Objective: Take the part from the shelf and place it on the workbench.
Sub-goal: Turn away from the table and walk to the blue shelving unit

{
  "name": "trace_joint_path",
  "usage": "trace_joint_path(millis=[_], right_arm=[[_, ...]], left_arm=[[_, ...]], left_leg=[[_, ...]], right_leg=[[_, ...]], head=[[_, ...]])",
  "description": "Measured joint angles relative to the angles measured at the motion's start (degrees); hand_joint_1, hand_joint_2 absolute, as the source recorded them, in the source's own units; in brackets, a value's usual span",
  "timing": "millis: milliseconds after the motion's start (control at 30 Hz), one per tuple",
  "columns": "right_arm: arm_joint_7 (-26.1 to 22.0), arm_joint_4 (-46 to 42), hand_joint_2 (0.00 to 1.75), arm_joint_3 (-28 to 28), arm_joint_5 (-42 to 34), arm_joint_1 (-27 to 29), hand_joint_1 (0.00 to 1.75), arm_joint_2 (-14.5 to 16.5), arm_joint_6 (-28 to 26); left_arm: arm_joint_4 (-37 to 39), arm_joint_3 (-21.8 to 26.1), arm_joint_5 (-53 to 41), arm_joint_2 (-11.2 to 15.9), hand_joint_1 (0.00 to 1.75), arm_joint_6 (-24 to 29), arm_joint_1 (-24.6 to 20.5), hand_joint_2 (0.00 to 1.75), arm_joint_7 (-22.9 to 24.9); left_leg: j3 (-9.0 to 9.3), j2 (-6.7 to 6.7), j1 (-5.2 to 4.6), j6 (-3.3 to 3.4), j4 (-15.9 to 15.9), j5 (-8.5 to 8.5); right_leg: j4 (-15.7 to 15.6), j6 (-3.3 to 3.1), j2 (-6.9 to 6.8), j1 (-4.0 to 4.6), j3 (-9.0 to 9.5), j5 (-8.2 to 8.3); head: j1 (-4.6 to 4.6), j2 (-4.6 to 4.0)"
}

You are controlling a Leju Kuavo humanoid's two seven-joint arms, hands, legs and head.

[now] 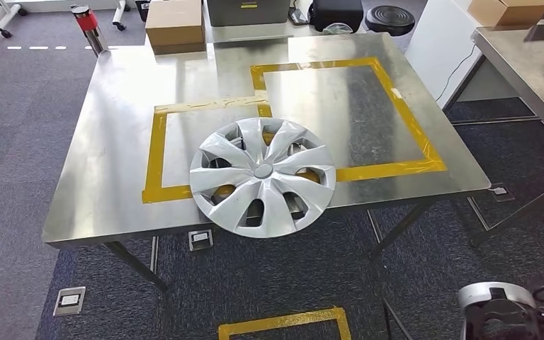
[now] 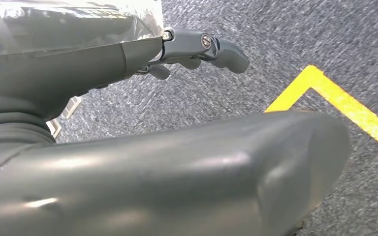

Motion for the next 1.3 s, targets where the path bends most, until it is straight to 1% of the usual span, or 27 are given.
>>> trace_joint_path(millis=[67,133,167,233,300,333,367,400,433,467,533,600,667,700,733,800,833,867,900,933,1000,1067,1100,1167,1200,1233,1300], right_arm=[[-0.2,0.0,0.00,-0.1,-0.1,0.1,0.00,0.0,0.0],[-0.3,0.0,0.00,-0.3,-0.1,0.2,0.00,0.0,0.0],[-0.4,0.0,0.00,-0.4,-0.2,0.2,0.00,0.0,0.0],[-0.4,0.0,0.00,-0.4,-0.3,0.2,0.00,0.1,0.0],[-0.5,0.0,0.00,-0.5,-0.5,0.4,0.00,0.2,0.0],[-0.5,0.0,0.00,-0.5,-0.6,0.5,0.00,0.2,0.0],[-0.5,0.0,0.00,-0.5,-0.7,0.7,0.00,0.2,0.0],[-0.6,0.0,0.00,-0.5,-0.7,0.8,0.00,0.3,0.0],[-0.6,0.0,0.00,-0.5,-0.8,1.0,0.00,0.3,0.0],[-0.7,0.0,0.00,-0.5,-0.8,1.1,0.00,0.3,0.0],[-1.0,0.0,0.00,-0.7,-0.8,1.3,0.00,0.3,0.0],[-1.2,0.0,0.00,-0.8,-0.9,1.4,0.00,0.3,0.0],[-1.2,0.0,0.00,-0.9,-0.9,1.7,0.00,0.3,0.0],[-1.3,0.0,0.00,-1.0,-0.9,1.8,0.00,0.3,0.0],[-1.3,0.0,0.00,-1.1,-1.0,2.0,0.00,0.3,0.0],[-1.4,0.0,0.00,-1.4,-1.1,2.3,0.00,0.3,0.0],[-1.4,0.0,0.00,-1.4,-1.2,2.4,0.00,0.3,0.0],[-1.5,0.0,0.00,-1.5,-1.2,2.6,0.00,0.3,0.0],[-1.5,0.0,0.00,-1.6,-1.2,2.7,0.00,0.3,0.0],[-1.6,0.0,0.00,-1.7,-1.2,2.8,0.00,0.3,0.0],[-1.7,0.0,0.00,-1.9,-1.2,2.9,0.00,0.3,0.0],[-1.9,-0.1,0.00,-2.0,-1.2,2.9,0.00,0.4,0.0],[-2.0,-0.1,0.00,-2.0,-1.2,2.9,0.00,0.4,0.0],[-2.1,-0.1,0.00,-2.1,-1.2,3.0,0.00,0.4,0.0],[-2.1,-0.1,0.00,-2.1,-1.2,3.0,0.00,0.4,0.0],[-2.1,-0.1,0.00,-2.1,-1.2,3.1,0.00,0.5,0.0],[-2.2,-0.1,0.00,-2.2,-1.0,3.2,0.00,0.6,0.0]], left_arm=[[0.0,0.0,0.0,0.0,0.00,0.0,0.0,0.00,0.1],[0.0,0.0,0.0,0.0,0.00,0.0,0.0,0.00,0.2],[0.0,0.0,0.0,0.0,0.00,0.0,0.0,0.00,0.2],[0.0,0.0,0.0,0.0,0.00,0.0,0.0,0.00,0.3],[0.0,0.0,-0.1,0.1,0.00,0.0,0.1,0.00,0.3],[0.0,0.0,-0.1,0.1,0.00,0.0,0.0,0.00,0.4],[0.0,0.0,-0.1,0.1,0.00,-0.1,0.0,0.00,0.4],[0.0,0.0,-0.1,0.1,0.00,-0.1,0.0,0.00,0.5],[0.0,0.0,-0.1,0.1,0.00,-0.1,0.0,0.00,0.5],[0.0,0.0,-0.1,0.1,0.00,-0.1,0.0,0.00,0.5],[0.0,0.0,-0.1,0.2,0.00,-0.1,0.0,0.00,0.6],[0.0,0.0,-0.1,0.2,0.00,0.0,0.0,0.00,0.6],[0.0,0.0,-0.1,0.2,0.00,0.0,0.1,0.00,0.7],[0.0,0.0,-0.1,0.3,0.00,-0.1,0.2,0.00,0.7],[0.0,0.0,-0.1,0.3,0.00,0.0,0.2,0.00,0.7],[0.0,0.0,-0.1,0.3,0.00,0.0,0.1,0.00,0.7],[0.0,0.0,-0.1,0.3,0.00,0.0,0.1,0.00,0.7],[0.0,0.0,-0.1,0.3,0.00,0.0,0.1,0.00,0.7],[0.0,0.0,-0.1,0.4,0.00,0.0,0.1,0.00,0.7],[0.0,0.0,-0.1,0.4,0.00,0.0,0.1,0.00,0.7],[0.0,0.0,-0.1,0.4,0.00,0.0,0.1,0.00,0.7],[0.0,0.0,-0.1,0.3,0.00,0.0,0.1,0.00,0.7],[0.0,0.0,-0.1,0.3,0.00,0.0,0.1,0.00,0.7],[0.0,0.0,-0.1,0.3,0.00,0.0,0.1,0.00,0.8],[0.0,0.0,-0.1,0.3,0.00,0.0,0.2,0.00,0.8],[0.0,0.0,-0.1,0.4,0.00,0.0,0.3,0.00,0.9],[0.0,0.0,-0.1,0.4,0.00,-0.1,0.4,0.00,1.0]], left_leg=[[-0.75,0.00,-0.05,-0.58,0.4,0.56],[-1.30,-0.01,0.01,-1.35,0.5,1.14],[-1.63,-0.02,0.04,-1.74,0.8,0.70],[-2.75,-0.04,0.17,-2.35,3.9,-2.90],[-4.29,-0.04,0.47,-2.87,10.5,-7.97],[-4.74,-0.04,0.60,-3.06,13.4,-9.43],[-4.58,-0.04,0.73,-3.23,15.2,-9.56],[-3.63,-0.04,0.83,-3.36,15.1,-8.43],[-1.90,-0.04,0.93,-3.44,13.3,-6.63],[0.54,-0.04,1.03,-3.47,10.1,-4.97],[5.15,-0.13,0.98,-3.18,2.9,-4.36],[6.50,-0.25,0.70,-2.49,-0.4,-5.15],[5.64,-0.14,0.63,-1.53,-0.7,-4.43],[5.19,-0.02,0.67,-1.04,-0.8,-3.85],[4.62,0.12,0.73,-0.59,-0.9,-3.20],[3.37,0.27,0.59,-0.04,-0.9,-1.93],[2.62,0.31,0.44,0.09,-0.8,-1.32],[1.83,0.33,0.27,0.16,-0.6,-0.72],[0.93,0.35,0.11,0.19,-0.4,-0.18],[0.02,0.34,-0.05,0.19,-0.2,0.33],[-1.46,0.28,-0.35,0.05,0.2,1.22],[-2.29,0.24,-0.46,-0.35,0.4,2.18],[-2.54,0.24,-0.38,-0.67,0.3,2.71],[-3.05,0.19,-0.16,-1.30,0.1,3.63],[-3.45,0.12,-0.13,-1.65,0.3,3.07],[-3.95,0.05,-0.11,-1.99,1.3,1.42],[-5.26,-0.01,0.17,-2.69,6.5,-4.24]], right_leg=[[-4.2,-0.62,0.05,0.28,2.24,-0.12],[-5.0,-1.23,-0.01,0.30,1.92,0.33],[-5.2,-1.65,-0.11,0.21,1.57,0.79],[-5.5,-2.39,-0.41,-0.10,0.75,1.77],[-5.3,-2.66,-0.61,-0.10,-0.39,2.58],[-5.2,-2.64,-0.67,-0.09,-0.98,2.97],[-5.0,-2.56,-0.72,-0.11,-1.74,3.41],[-4.7,-2.43,-0.74,-0.17,-2.58,3.84],[-4.4,-2.26,-0.73,-0.24,-3.45,4.24],[-3.9,-2.02,-0.70,-0.32,-4.32,4.62],[-3.2,-1.38,-0.65,-0.28,-5.50,5.24],[-3.1,-0.62,-0.68,-0.27,-5.93,6.08],[-3.3,0.15,-0.65,-0.43,-6.10,6.62],[-2.7,0.46,-0.60,-0.51,-6.43,5.58],[-1.1,0.68,-0.53,-0.55,-6.99,3.43],[5.4,0.92,-0.47,-0.61,-8.54,-2.58],[9.1,0.96,-0.46,-0.61,-9.11,-4.47],[11.7,0.93,-0.46,-0.58,-9.19,-4.87],[12.6,0.80,-0.46,-0.54,-8.54,-3.95],[11.5,0.52,-0.45,-0.44,-6.96,-2.30],[4.3,-0.49,-0.44,0.01,-1.51,-0.09],[-3.3,-1.22,-0.45,0.48,3.24,-0.55],[-5.2,-1.42,-0.46,0.70,4.17,-0.93],[-6.2,-1.72,-0.58,0.77,3.76,0.00],[-6.4,-2.01,-0.65,0.67,3.24,0.72],[-6.7,-2.27,-0.76,0.49,2.58,1.50],[-6.6,-2.57,-0.87,0.33,1.09,2.79]], head=[[0.13,0.00],[0.14,0.00],[0.12,0.00],[-0.33,0.00],[-1.03,0.00],[-1.24,0.00],[-1.43,0.00],[-1.56,0.00],[-1.67,0.00],[-1.80,0.00],[-1.99,0.00],[-1.97,0.00],[-1.88,0.00],[-1.77,0.00],[-1.56,0.00],[-0.92,0.00],[-0.65,0.00],[-0.46,0.00],[-0.30,0.00],[-0.16,0.00],[0.09,0.00],[0.14,0.00],[0.14,0.00],[0.25,0.00],[0.29,0.00],[0.13,0.00],[-0.54,0.00]])
